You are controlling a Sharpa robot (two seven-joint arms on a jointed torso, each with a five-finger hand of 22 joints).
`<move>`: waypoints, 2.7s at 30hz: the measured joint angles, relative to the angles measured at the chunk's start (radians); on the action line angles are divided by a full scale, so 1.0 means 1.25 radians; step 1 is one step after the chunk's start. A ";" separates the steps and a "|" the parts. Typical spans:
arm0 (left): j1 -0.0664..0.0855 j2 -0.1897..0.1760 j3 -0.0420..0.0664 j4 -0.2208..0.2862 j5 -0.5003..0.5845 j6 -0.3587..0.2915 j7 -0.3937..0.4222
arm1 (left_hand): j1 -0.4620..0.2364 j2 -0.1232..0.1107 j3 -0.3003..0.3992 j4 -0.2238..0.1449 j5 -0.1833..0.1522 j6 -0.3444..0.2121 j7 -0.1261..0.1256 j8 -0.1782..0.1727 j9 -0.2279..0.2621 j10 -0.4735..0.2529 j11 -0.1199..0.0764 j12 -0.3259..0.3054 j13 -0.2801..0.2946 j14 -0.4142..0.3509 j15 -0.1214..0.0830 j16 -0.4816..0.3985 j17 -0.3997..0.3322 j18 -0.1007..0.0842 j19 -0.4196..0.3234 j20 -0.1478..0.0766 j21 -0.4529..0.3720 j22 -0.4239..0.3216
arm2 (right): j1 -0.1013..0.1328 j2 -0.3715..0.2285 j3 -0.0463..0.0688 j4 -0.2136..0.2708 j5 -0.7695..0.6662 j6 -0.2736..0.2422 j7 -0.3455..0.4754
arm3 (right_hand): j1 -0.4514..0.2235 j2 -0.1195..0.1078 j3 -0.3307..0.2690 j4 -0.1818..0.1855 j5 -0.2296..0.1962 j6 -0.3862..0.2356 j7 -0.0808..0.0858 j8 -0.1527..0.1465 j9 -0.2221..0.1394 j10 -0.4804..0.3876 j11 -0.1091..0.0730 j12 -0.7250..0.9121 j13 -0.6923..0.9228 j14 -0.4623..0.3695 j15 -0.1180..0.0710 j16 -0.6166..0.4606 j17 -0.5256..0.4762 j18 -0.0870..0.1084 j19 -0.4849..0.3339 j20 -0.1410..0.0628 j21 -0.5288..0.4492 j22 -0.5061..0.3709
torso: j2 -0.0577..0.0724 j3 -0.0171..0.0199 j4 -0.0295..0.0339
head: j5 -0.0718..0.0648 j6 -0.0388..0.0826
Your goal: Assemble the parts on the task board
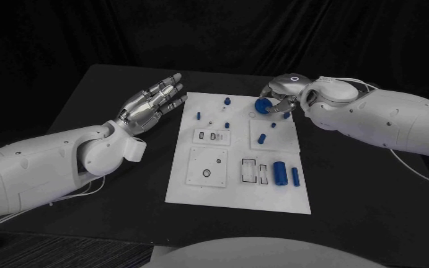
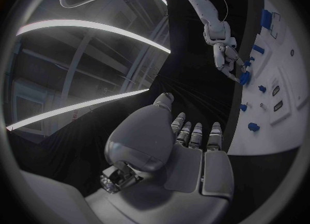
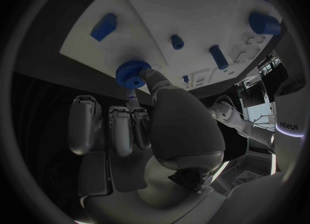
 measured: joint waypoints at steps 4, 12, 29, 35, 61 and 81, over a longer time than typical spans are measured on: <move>0.000 0.001 0.000 0.000 0.000 0.000 0.000 | 0.000 0.000 0.000 0.000 0.000 0.000 0.000 0.000 0.000 0.000 0.000 0.000 0.000 0.000 0.000 0.000 0.000 0.000 0.000 0.000 0.000 0.000 | 0.015 0.001 0.002 0.028 0.022 -0.001 0.003 | -0.014 -0.001 0.003 0.003 0.000 0.000 0.000 0.000 0.000 0.000 0.000 0.000 0.000 0.000 0.000 0.000 0.000 0.000 0.000 0.000 0.001 0.000 | 0.000 -0.0002 -0.0001 | 0.002 -0.001; 0.000 0.005 0.000 -0.002 0.000 0.000 -0.002 | 0.000 0.000 0.000 0.000 0.000 0.000 0.000 0.000 0.000 0.000 0.000 0.000 0.000 0.000 0.000 0.000 0.000 0.000 0.000 0.000 0.000 0.000 | 0.019 0.035 0.001 0.045 0.057 0.005 0.012 | -0.022 0.000 0.006 0.007 0.000 -0.001 -0.001 0.000 0.000 0.000 0.000 0.000 0.000 0.000 0.000 0.000 0.000 0.000 0.002 0.002 0.001 0.000 | 0.000 -0.0004 0.0006 | 0.003 -0.004; 0.000 0.015 0.000 -0.006 0.000 0.000 -0.004 | 0.000 0.000 0.001 -0.001 0.000 0.000 0.000 0.000 0.000 0.000 0.000 0.000 0.000 0.000 0.000 0.000 0.000 0.000 0.000 0.000 0.000 0.000 | 0.017 0.142 0.001 -0.045 0.084 0.034 0.025 | -0.029 -0.007 0.011 0.011 -0.032 -0.018 0.004 0.060 0.000 0.003 0.003 0.000 0.000 0.000 0.000 0.000 0.000 0.000 0.002 0.002 0.001 0.000 | 0.000 0.0005 0.0023 | -0.004 -0.003; 0.000 0.020 0.000 -0.008 0.000 0.001 -0.005 | 0.000 0.000 0.002 -0.002 0.000 0.000 0.000 0.000 0.000 0.000 0.000 0.000 0.000 0.000 0.000 0.000 0.000 0.000 0.000 0.000 0.000 0.000 | 0.011 0.165 0.001 -0.071 0.086 0.047 0.025 | -0.029 -0.007 0.017 0.011 -0.035 -0.026 0.007 0.065 0.000 0.003 0.003 0.000 0.000 0.000 0.000 0.000 0.000 0.000 0.000 0.004 -0.006 0.000 | 0.000 0.0005 0.0022 | -0.004 -0.004; 0.000 0.025 0.000 -0.011 0.000 0.003 -0.007 | 0.000 0.000 0.002 -0.002 0.000 0.000 0.000 0.000 0.000 0.000 0.000 0.000 0.000 0.000 0.000 0.000 0.000 0.000 0.000 0.000 0.000 0.000 | -0.002 0.199 0.003 -0.107 0.089 0.072 0.023 | -0.029 -0.007 0.048 0.007 -0.047 -0.081 -0.003 0.018 0.122 0.000 0.006 0.000 0.000 -0.003 0.003 0.000 0.001 0.000 -0.004 0.008 -0.023 -0.001 | 0.000 0.0002 0.0004 | -0.003 -0.010; 0.000 0.028 0.000 -0.016 0.000 0.005 -0.009 | 0.000 0.000 0.004 -0.004 0.000 0.000 0.000 0.000 0.000 0.000 0.000 0.000 0.000 0.000 0.000 0.000 0.000 0.000 0.000 0.000 0.000 0.000 | -0.005 0.210 0.001 -0.105 0.090 0.077 0.024 | -0.050 -0.011 0.060 0.008 -0.131 -0.179 -0.035 -0.070 0.060 0.003 -0.020 0.000 0.000 -0.003 -0.017 0.000 0.000 0.008 -0.034 -0.014 -0.082 0.000 | -0.001 -0.0002 0.0001 | -0.004 -0.013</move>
